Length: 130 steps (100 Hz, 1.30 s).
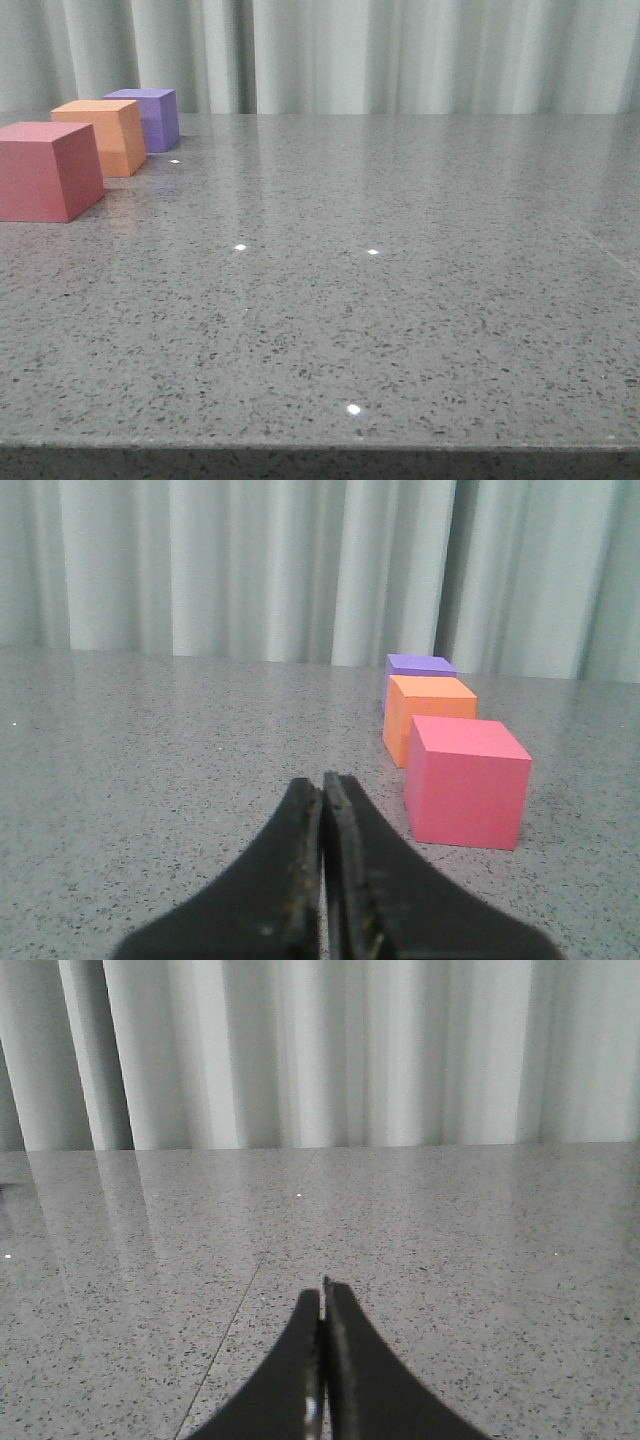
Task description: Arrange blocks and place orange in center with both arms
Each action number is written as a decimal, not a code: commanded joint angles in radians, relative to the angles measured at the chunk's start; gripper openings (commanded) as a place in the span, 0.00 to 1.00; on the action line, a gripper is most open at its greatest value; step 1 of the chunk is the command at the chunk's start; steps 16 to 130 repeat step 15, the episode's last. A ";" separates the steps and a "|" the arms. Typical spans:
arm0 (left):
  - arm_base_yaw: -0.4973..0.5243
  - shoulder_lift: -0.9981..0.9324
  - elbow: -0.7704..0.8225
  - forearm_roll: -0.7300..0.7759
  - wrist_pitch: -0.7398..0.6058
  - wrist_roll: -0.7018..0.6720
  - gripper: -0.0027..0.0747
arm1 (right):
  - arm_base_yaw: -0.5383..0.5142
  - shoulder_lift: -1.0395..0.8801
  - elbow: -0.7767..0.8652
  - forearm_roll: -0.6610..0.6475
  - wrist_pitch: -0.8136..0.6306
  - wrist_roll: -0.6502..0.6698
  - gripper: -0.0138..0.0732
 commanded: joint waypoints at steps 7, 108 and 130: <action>0.004 -0.036 0.042 0.000 -0.087 0.000 0.01 | -0.007 -0.020 -0.018 -0.002 -0.089 -0.012 0.03; 0.004 -0.036 0.042 0.000 -0.087 0.000 0.01 | -0.007 -0.020 -0.018 -0.002 -0.089 -0.012 0.03; 0.004 -0.036 0.042 0.000 -0.087 0.000 0.01 | -0.007 -0.020 -0.018 -0.002 -0.089 -0.012 0.03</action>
